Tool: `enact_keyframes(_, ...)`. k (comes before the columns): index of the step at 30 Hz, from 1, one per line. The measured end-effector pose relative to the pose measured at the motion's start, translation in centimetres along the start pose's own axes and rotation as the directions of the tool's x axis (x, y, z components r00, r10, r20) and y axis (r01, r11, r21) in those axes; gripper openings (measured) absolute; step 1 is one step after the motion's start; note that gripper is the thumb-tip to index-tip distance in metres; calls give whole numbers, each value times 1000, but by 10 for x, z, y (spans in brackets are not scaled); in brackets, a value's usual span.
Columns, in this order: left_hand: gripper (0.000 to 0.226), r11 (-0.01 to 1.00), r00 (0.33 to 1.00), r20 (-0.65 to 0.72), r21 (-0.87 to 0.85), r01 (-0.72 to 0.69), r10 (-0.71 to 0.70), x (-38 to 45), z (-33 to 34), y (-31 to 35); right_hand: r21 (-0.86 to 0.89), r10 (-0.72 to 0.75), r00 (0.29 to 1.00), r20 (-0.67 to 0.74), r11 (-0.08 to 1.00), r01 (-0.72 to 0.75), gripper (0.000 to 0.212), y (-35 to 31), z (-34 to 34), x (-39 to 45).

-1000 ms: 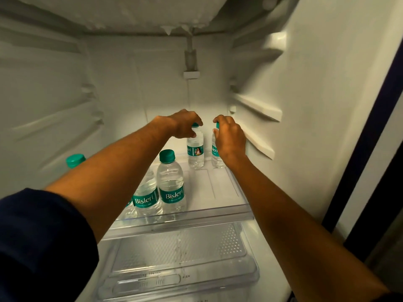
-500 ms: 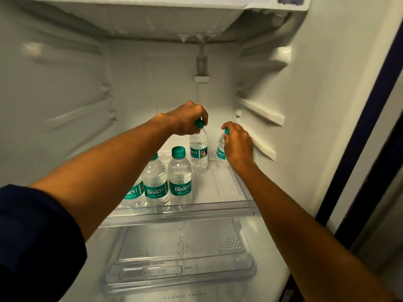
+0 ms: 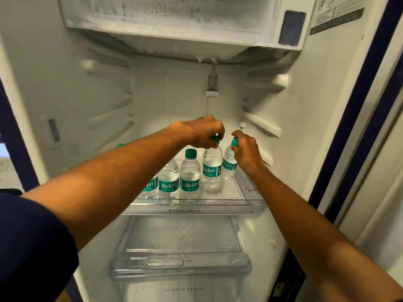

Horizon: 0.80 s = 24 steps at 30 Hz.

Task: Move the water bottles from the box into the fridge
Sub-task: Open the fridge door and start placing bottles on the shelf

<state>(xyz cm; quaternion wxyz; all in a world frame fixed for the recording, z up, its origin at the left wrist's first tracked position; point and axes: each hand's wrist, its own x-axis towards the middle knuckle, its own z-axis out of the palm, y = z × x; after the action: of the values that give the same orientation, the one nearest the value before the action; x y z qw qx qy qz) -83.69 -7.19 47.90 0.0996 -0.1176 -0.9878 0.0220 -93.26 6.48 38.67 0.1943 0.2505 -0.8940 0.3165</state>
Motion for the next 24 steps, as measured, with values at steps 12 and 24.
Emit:
enact_keyframes(12,38,995,999,36,94,36,-39,-24,18,14,72,-159,962,222,987,146,44,-10,-38,-17)
enact_keyframes(24,44,987,990,84,126,100,-111,-31,24,33,-20,-225,913,339,969,246,59,-13,-61,-42)
